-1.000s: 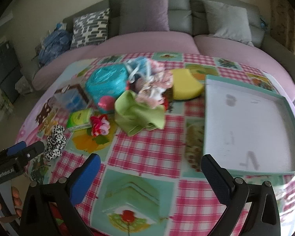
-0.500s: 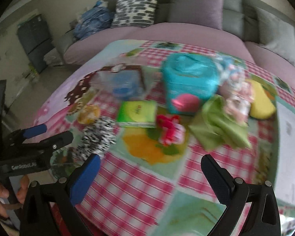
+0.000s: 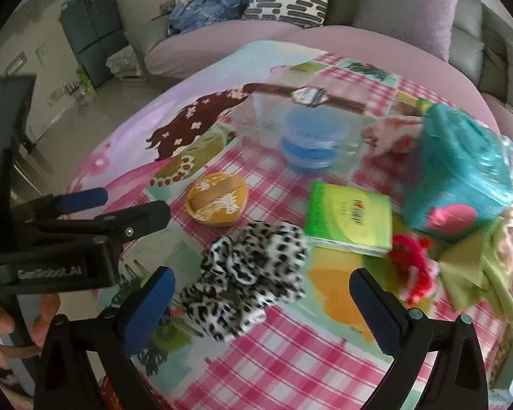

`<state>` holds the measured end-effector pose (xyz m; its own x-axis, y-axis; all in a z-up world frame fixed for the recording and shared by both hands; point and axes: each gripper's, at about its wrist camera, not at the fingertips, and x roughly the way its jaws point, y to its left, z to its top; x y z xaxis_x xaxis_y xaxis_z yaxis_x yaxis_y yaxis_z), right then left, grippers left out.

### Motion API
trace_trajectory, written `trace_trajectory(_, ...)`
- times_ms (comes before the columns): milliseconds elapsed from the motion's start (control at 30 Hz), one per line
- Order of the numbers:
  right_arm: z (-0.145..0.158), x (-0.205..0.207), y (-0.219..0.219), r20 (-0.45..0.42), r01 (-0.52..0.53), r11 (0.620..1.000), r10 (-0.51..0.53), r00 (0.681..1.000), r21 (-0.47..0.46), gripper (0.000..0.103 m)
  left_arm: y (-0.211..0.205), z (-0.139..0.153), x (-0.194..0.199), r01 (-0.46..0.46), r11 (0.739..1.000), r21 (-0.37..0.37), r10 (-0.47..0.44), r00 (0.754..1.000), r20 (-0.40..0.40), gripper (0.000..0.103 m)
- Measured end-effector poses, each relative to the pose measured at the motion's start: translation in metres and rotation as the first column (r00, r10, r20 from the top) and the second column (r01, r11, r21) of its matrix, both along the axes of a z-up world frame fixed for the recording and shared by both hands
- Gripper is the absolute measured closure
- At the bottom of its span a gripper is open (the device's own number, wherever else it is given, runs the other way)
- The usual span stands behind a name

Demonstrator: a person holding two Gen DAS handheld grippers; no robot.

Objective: Organize soft objects
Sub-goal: 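Grasp the leopard scrunchie with the right tool while the left grasps the orange bun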

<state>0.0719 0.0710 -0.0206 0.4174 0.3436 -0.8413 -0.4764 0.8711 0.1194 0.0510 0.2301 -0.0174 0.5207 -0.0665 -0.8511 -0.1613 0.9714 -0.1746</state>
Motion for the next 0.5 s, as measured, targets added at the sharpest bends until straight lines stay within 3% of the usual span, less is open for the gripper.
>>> trace_trajectory(300, -0.021, 0.011, 0.013, -0.007, 0.046, 0.996, -0.046, 0.999, -0.083, 0.001, -0.011, -0.006, 0.015, 0.063, 0.998, -0.003, -0.063, 0.998, -0.008, 0.0)
trace_trajectory(500, -0.018, 0.016, -0.009, -0.011, 0.131, 0.989, -0.132, 0.991, -0.068, 0.012, -0.026, -0.007, 0.027, 0.104, 0.995, -0.01, -0.104, 0.995, -0.012, 0.0)
